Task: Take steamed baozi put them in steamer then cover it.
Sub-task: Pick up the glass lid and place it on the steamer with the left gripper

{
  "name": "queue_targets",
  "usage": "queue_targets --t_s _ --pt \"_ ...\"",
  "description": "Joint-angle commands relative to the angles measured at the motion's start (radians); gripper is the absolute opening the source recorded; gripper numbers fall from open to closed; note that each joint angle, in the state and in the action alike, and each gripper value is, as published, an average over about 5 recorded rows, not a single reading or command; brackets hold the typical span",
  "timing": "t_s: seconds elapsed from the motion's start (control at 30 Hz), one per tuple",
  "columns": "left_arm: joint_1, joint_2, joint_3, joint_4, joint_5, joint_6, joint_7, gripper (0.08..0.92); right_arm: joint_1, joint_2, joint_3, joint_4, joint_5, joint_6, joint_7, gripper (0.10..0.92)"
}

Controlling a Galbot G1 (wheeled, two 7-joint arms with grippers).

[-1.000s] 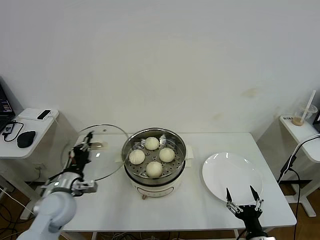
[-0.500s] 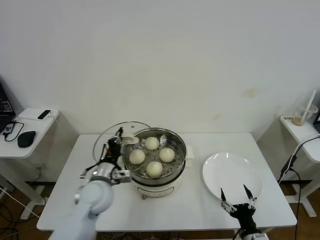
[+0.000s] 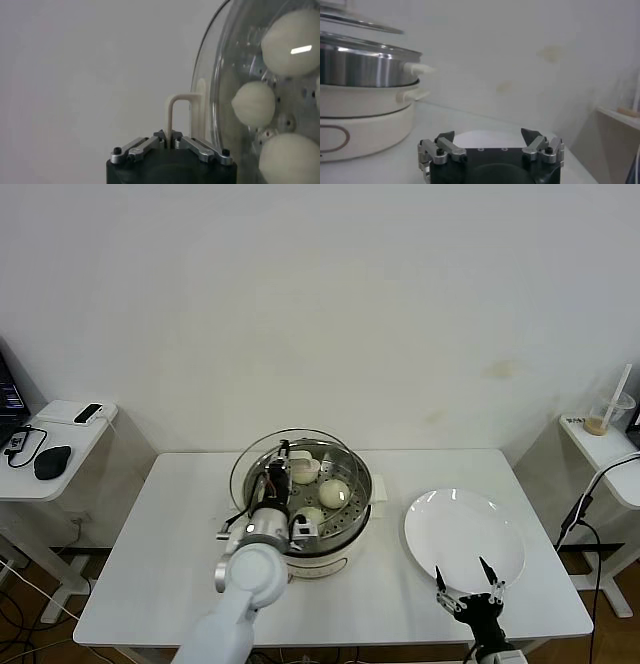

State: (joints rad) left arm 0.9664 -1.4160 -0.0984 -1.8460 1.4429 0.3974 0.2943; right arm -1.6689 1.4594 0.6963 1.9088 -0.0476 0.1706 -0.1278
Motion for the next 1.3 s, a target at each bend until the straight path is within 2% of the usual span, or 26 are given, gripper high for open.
queue_targets --t_s 0.03,1.3 --pt "-0.012 -0.091 0.026 0.028 0.133 0.006 0.029 0.14 0.003 0.001 -0.008 -0.012 -0.014 0.0 -0.001 0.823" --pt "0.023 -0.116 0.023 0.08 0.144 -0.015 0.005 0.14 0.0 0.001 -0.032 -0.025 -0.023 0.005 -0.007 0.823"
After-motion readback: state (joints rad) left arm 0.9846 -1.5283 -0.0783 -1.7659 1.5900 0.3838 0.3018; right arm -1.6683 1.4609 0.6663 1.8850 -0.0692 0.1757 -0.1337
